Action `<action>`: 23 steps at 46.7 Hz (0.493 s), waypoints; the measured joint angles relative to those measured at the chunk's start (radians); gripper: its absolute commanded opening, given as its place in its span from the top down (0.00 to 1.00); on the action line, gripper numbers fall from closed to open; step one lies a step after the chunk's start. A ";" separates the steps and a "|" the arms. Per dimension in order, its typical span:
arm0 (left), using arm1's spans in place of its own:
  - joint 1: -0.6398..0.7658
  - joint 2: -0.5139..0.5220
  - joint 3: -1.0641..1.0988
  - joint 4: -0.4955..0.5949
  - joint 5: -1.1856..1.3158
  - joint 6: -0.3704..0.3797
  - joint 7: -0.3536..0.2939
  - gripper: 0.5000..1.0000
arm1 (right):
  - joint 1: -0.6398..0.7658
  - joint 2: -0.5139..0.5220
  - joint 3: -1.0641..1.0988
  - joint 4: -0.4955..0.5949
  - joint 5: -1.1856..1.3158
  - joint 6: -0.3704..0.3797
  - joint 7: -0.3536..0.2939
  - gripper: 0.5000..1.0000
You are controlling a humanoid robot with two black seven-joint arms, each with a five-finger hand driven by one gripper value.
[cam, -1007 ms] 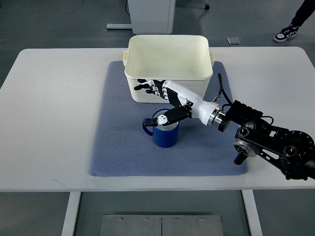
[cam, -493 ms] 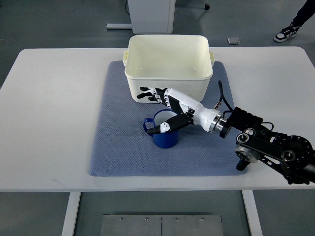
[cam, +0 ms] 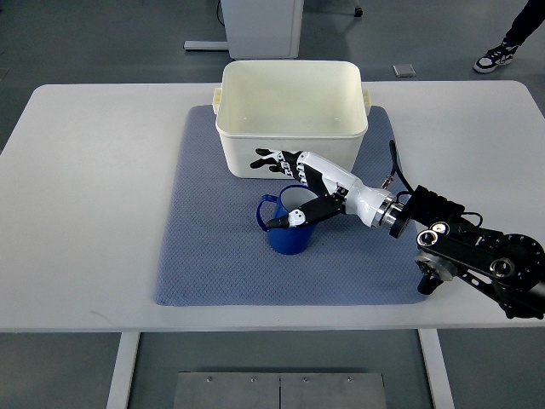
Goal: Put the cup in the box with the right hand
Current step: 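Close the right hand's fingers around the blue mug's body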
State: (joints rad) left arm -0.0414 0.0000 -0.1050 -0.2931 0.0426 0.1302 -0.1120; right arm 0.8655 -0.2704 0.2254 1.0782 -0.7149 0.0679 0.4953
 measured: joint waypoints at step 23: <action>0.000 0.000 0.000 0.000 0.000 -0.001 0.000 0.00 | 0.005 -0.024 0.009 0.017 0.002 0.000 0.005 0.02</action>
State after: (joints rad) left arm -0.0414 0.0000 -0.1049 -0.2929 0.0429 0.1296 -0.1120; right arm 0.8707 -0.2941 0.2341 1.0953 -0.7132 0.0679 0.5002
